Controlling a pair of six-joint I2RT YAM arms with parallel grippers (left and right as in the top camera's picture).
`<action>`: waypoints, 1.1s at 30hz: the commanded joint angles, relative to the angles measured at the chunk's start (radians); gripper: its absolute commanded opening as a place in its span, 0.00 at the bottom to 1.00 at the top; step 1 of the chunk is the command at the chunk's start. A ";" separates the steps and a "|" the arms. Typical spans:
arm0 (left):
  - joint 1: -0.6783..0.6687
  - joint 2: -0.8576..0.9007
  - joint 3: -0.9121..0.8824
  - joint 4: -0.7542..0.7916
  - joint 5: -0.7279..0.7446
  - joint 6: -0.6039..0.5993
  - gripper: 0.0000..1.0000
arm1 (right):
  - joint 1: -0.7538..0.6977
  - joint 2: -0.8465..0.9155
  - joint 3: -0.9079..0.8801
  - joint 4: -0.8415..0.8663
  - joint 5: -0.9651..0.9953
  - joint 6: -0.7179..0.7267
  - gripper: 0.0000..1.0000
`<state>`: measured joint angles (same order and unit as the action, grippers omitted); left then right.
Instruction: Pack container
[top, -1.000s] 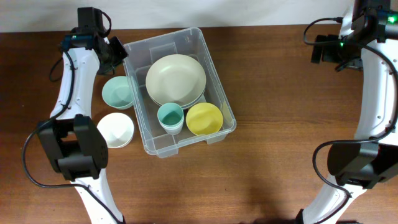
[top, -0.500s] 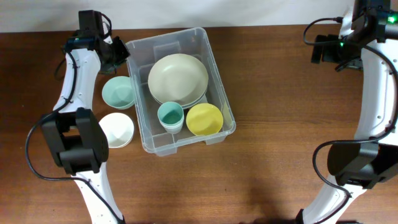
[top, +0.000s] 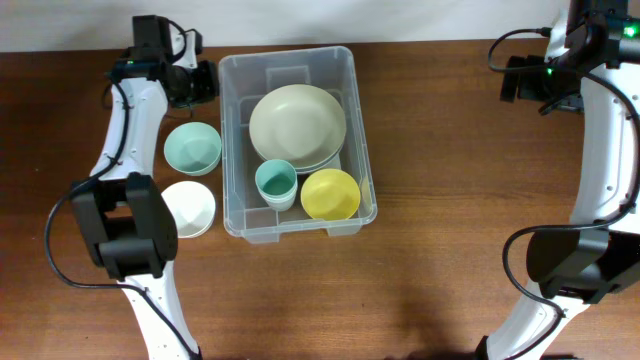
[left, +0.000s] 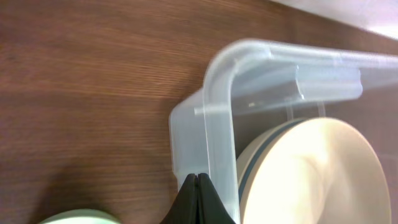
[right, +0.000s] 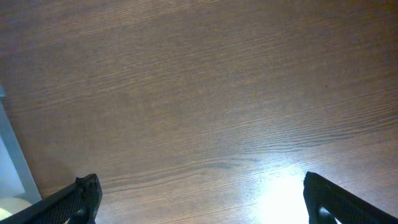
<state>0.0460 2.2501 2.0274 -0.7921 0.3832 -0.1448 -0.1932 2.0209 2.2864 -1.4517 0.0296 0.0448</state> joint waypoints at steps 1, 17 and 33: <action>-0.042 0.009 0.003 0.007 0.059 0.072 0.01 | -0.004 -0.003 -0.003 0.000 0.005 -0.003 0.99; 0.051 0.009 0.003 -0.102 -0.145 -0.112 0.13 | -0.004 -0.003 -0.003 0.000 0.005 -0.003 0.99; 0.122 0.026 0.002 -0.402 -0.172 -0.154 0.59 | -0.004 -0.003 -0.003 0.000 0.005 -0.003 0.99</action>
<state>0.1684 2.2539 2.0274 -1.1542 0.2417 -0.3069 -0.1932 2.0209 2.2864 -1.4517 0.0296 0.0448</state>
